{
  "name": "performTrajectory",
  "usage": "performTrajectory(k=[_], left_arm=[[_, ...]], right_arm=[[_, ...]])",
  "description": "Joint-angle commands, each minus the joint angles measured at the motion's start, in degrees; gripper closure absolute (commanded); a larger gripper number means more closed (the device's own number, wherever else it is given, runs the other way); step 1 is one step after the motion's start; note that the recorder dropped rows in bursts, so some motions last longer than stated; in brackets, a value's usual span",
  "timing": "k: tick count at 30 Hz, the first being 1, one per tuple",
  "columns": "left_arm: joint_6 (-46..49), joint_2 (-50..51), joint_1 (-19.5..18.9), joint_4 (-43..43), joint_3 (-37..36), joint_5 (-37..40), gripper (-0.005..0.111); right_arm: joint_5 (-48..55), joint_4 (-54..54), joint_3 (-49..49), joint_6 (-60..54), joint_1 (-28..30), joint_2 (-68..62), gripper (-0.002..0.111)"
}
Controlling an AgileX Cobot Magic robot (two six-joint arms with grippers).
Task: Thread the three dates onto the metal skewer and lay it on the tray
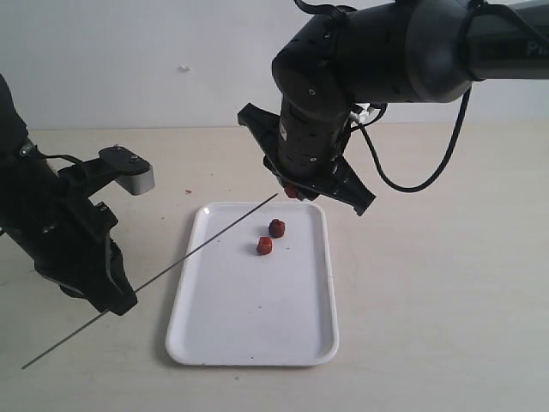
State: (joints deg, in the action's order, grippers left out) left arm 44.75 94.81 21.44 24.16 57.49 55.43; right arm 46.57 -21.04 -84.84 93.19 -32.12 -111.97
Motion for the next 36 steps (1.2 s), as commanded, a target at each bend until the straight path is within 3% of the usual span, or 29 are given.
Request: performTrajectory(k=[1,36], left_arm=[[-0.20,-0.09,0.30,1.64,-0.15,-0.48,0.107],[-0.44,-0.09,0.30,3.51,-0.15,-0.62,0.107]], right_arm=[[-0.43,-0.90,-0.07,-0.20,-0.22,-0.01,0.080],[-1.31,-0.07,-0.07,2.95,-0.22,-0.01,0.080]])
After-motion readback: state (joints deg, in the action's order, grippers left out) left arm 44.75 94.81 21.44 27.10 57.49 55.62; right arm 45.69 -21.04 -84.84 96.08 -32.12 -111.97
